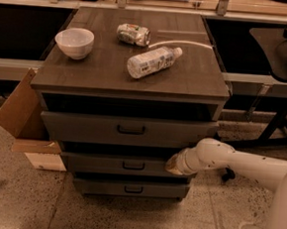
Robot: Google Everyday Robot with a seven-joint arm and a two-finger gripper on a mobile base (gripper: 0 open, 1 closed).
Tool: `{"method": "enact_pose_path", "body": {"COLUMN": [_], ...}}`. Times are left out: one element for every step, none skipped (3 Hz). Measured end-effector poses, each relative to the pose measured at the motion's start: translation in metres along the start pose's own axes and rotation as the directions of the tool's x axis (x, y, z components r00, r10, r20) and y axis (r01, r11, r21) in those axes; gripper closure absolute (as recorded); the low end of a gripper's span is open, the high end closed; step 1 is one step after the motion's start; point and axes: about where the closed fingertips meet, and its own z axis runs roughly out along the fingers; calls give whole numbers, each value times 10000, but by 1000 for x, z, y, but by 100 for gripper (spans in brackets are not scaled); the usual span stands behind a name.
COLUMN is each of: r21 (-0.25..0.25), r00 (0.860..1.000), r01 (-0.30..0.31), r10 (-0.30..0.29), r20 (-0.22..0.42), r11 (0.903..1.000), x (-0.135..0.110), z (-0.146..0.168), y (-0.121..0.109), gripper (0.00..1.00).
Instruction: Close middle drawer
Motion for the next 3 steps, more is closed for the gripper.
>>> {"method": "enact_pose_path", "body": {"r21": [-34, -283, -445], "r00": [9999, 9992, 9956], "r01": [-140, -9, 292], "r10": [140, 20, -251], "r20": [54, 388, 902], "r11": [9999, 9996, 9986], "x": [-1, -9, -17], "z": [1, -14, -52], "y": [-5, 3, 26], "gripper": [100, 100, 100]}}
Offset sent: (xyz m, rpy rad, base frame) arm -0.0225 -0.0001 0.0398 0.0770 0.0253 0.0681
